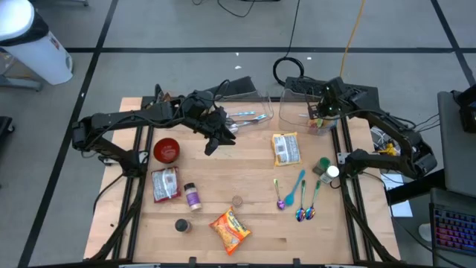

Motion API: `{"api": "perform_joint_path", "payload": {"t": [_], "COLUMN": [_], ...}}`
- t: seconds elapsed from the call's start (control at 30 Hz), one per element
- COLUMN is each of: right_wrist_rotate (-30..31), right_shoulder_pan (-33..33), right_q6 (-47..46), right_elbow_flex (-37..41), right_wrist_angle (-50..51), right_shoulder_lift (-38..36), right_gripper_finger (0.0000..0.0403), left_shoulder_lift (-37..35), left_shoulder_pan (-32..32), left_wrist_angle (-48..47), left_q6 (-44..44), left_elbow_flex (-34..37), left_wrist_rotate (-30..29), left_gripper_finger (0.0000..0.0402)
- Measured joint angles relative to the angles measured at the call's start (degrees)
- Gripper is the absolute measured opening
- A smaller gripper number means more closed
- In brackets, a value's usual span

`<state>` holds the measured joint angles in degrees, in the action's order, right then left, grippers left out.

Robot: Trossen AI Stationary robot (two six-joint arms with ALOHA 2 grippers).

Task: Pick & Place Food Item
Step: Put the green noodle pack into the right transparent bin, then put the red noodle pack into the right transparent bin

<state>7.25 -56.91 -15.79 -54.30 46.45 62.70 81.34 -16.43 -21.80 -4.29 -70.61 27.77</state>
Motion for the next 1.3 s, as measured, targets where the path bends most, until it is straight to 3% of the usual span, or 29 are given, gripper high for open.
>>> {"api": "perform_joint_path", "payload": {"t": [0.2,0.4,0.77,1.13,1.3], "right_wrist_rotate": [3.21,3.09,2.52,-14.85,-24.91], "right_shoulder_pan": [1.43,5.27,12.12,12.2,12.2], "right_q6": [0.0,0.0,-4.19,-12.48,-22.06], "right_elbow_flex": [-3.98,-7.88,-4.09,3.59,5.32], "right_wrist_angle": [3.45,0.33,-6.76,-33.33,-46.21], "right_shoulder_lift": [-0.01,-0.61,1.27,1.4,1.42], "right_gripper_finger": [0.0068,0.0068,0.0068,0.0068,0.0068], "left_shoulder_lift": [0.0,0.0,0.0,0.0,-0.21], "left_shoulder_pan": [0.0,0.0,0.0,0.01,0.37], "left_wrist_angle": [0.0,1.09,2.25,2.37,2.26], "left_q6": [0.8,0.85,0.5,-4.13,-5.51], "left_elbow_flex": [0.0,0.0,0.0,0.0,0.0], "left_wrist_rotate": [0.02,0.02,0.0,0.77,1.84], "left_gripper_finger": [0.012,0.012,0.012,0.012,0.012]}}
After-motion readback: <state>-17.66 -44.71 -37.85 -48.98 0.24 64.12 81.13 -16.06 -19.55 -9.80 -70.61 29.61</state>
